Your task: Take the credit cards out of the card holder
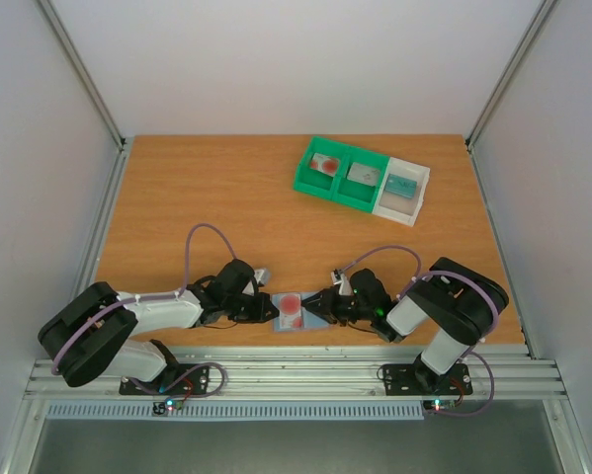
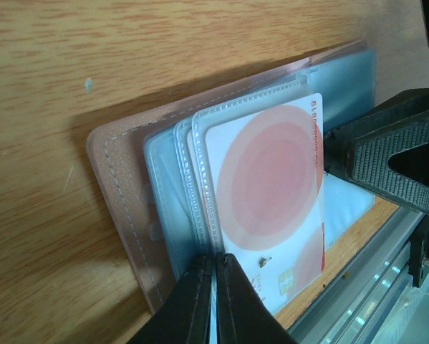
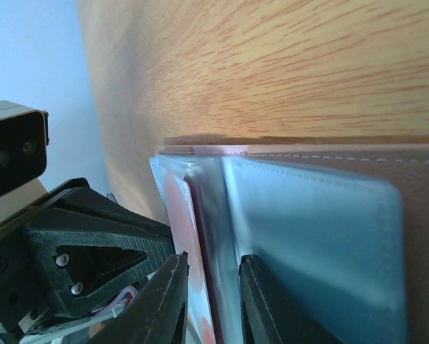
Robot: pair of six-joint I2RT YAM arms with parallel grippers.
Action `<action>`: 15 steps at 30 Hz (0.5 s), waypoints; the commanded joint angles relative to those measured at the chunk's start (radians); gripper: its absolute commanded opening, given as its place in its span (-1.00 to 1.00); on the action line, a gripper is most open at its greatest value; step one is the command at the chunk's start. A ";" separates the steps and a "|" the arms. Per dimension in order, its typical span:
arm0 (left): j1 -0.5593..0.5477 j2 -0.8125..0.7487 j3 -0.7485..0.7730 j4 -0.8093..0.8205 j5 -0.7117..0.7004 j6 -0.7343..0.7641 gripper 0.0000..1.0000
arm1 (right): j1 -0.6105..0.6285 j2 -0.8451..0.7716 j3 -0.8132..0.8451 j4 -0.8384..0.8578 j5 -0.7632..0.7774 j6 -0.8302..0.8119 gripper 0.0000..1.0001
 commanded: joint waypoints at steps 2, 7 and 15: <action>-0.002 0.019 -0.009 -0.096 -0.067 0.016 -0.88 | 0.001 0.000 0.019 -0.040 0.017 -0.034 -0.55; -0.002 0.019 -0.008 -0.095 -0.066 0.016 -0.88 | 0.001 0.061 0.033 0.018 -0.008 -0.030 -0.69; -0.002 0.031 -0.004 -0.089 -0.065 0.016 -0.88 | 0.003 0.164 0.039 0.149 -0.047 -0.001 -0.73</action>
